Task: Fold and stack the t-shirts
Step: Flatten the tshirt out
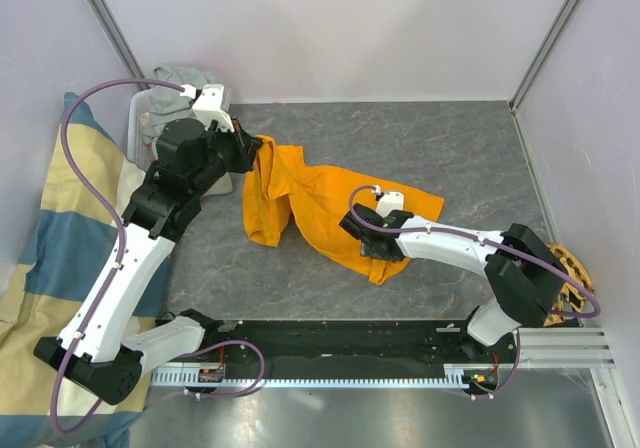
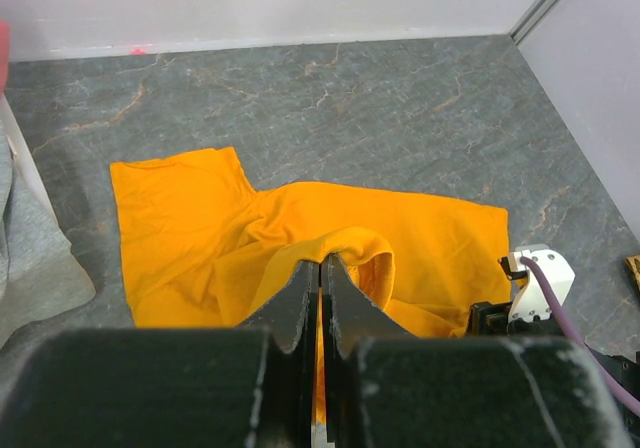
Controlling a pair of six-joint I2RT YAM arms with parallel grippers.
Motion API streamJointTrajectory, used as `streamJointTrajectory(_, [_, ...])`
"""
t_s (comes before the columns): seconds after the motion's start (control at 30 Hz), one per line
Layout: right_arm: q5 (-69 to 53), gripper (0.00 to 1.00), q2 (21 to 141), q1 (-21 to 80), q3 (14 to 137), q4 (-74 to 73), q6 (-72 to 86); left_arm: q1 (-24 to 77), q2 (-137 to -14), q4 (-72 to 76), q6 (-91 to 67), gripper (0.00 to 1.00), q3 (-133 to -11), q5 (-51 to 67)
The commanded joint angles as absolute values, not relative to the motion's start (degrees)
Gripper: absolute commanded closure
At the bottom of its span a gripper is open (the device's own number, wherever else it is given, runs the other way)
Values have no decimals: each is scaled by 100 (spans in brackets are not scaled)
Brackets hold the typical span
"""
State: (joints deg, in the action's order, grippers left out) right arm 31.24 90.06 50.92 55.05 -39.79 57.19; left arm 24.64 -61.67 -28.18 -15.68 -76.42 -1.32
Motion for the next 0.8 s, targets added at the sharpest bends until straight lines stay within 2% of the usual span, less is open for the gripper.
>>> streamJointTrajectory(0.0, [3120, 40, 9140, 5115, 5801, -3850, 5616, 2408, -6038, -2602, -1626, 98, -7594, -79])
streamJointTrajectory(0.17, [3120, 45, 9263, 5115, 5775, -3841, 5625, 2373, -5985, -2593, -1635, 98, -7515, -62])
streamJointTrajectory(0.37, [3313, 75, 9325, 5115, 5713, -3885, 5643, 2329, -5941, -2584, -1635, 98, -7427, -53])
streamJointTrajectory(0.5, [3541, 100, 9185, 5115, 5792, -4261, 5643, 2294, -5924, -2602, -1608, 98, -7427, -53])
streamJointTrajectory(0.77, [4710, 100, 8132, 4993, 6722, -5177, 4713, 2092, -6029, -2847, -1231, 98, -8181, -211])
